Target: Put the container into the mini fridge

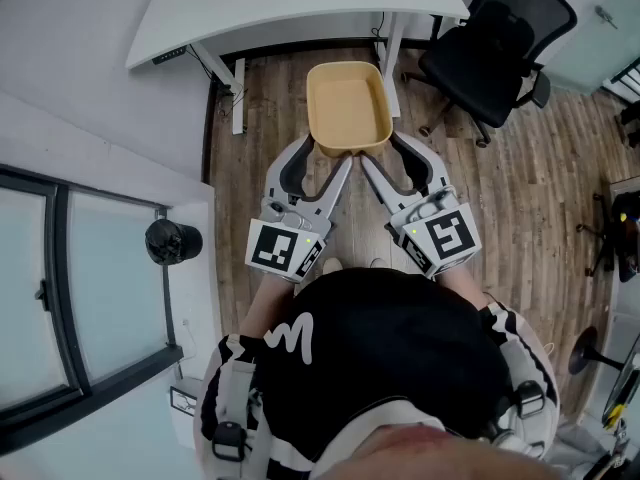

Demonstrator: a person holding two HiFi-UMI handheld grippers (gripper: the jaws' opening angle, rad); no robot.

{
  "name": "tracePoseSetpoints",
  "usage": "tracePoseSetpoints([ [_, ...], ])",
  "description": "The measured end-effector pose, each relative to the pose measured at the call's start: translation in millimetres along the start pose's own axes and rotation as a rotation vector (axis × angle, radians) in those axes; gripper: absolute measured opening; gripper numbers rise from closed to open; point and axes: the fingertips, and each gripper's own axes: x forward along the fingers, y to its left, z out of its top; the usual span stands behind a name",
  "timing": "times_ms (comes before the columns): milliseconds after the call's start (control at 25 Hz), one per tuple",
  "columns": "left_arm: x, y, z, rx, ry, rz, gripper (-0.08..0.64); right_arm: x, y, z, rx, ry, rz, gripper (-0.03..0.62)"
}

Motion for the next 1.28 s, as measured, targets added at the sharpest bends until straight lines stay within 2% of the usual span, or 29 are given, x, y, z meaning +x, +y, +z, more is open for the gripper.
tracePoseSetpoints([
  [680,-20.5,6.3,4.0,-0.002,-0.004,-0.026,0.239,0.4,22.2,-1.9,-0.007,0.0,-0.023,0.209],
  [920,-37.0,13.2,0.0,-0.002,0.012,-0.046,0.239,3.0,41.1,-5.2,-0.043,-0.042,-0.057,0.209],
  [1280,-56.5,24.9,-7.9,-0.013,0.025,-0.082,0.239,8.8,62.5,-17.9,-0.015,-0.023,-0.094,0.209],
])
